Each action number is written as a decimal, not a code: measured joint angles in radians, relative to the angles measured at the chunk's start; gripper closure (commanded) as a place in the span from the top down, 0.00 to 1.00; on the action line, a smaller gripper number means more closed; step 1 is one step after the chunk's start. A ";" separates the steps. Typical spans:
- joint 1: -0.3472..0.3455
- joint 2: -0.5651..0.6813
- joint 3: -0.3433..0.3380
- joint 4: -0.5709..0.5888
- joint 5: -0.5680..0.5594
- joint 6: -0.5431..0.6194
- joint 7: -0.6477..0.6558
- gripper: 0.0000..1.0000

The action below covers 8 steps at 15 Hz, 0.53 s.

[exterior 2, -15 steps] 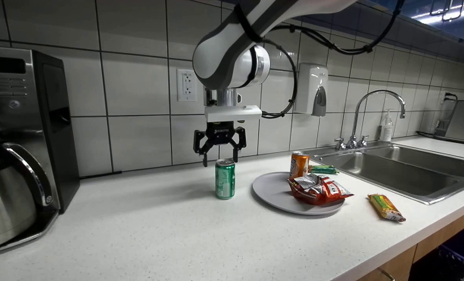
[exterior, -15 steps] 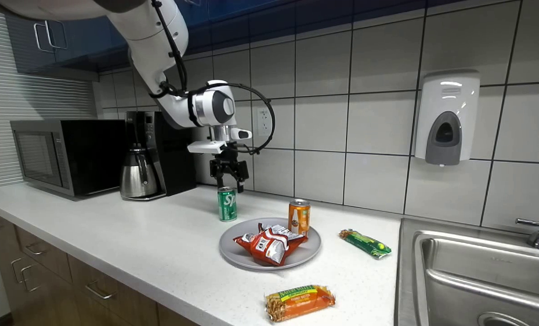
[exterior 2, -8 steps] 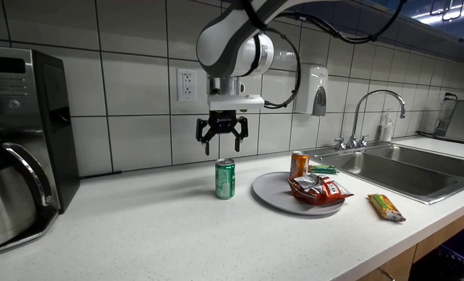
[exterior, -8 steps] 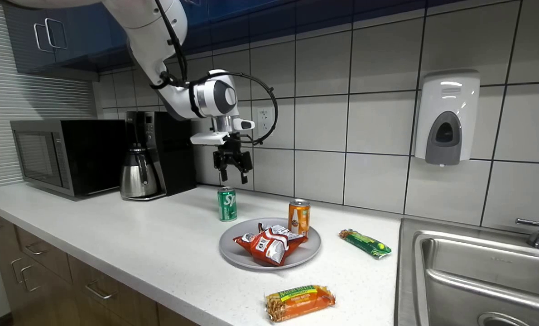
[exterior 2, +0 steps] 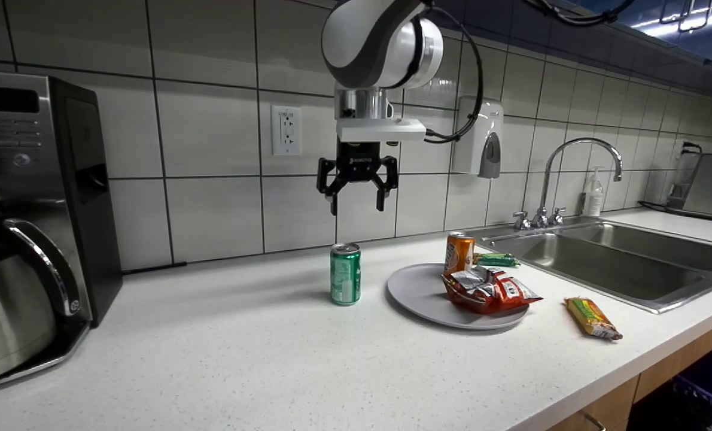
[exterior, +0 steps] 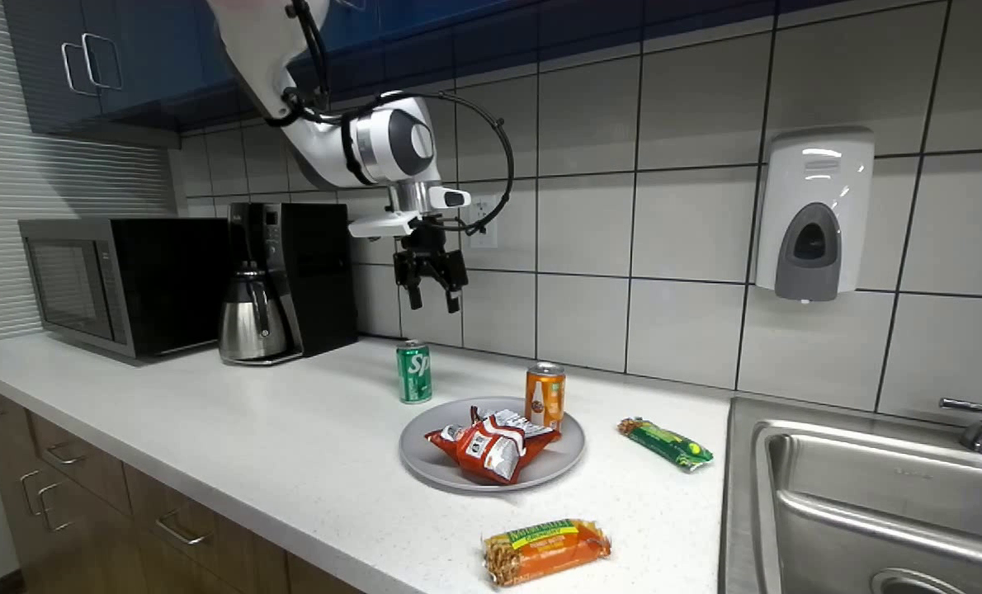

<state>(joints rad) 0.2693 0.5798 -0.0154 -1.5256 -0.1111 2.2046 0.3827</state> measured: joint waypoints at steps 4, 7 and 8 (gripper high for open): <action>-0.012 -0.089 -0.002 -0.099 0.000 0.010 0.000 1.00; -0.027 -0.157 -0.002 -0.182 -0.001 0.024 0.000 1.00; -0.033 -0.178 -0.003 -0.209 -0.001 0.028 0.000 1.00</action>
<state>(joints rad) 0.2364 0.4015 -0.0179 -1.7350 -0.1117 2.2330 0.3823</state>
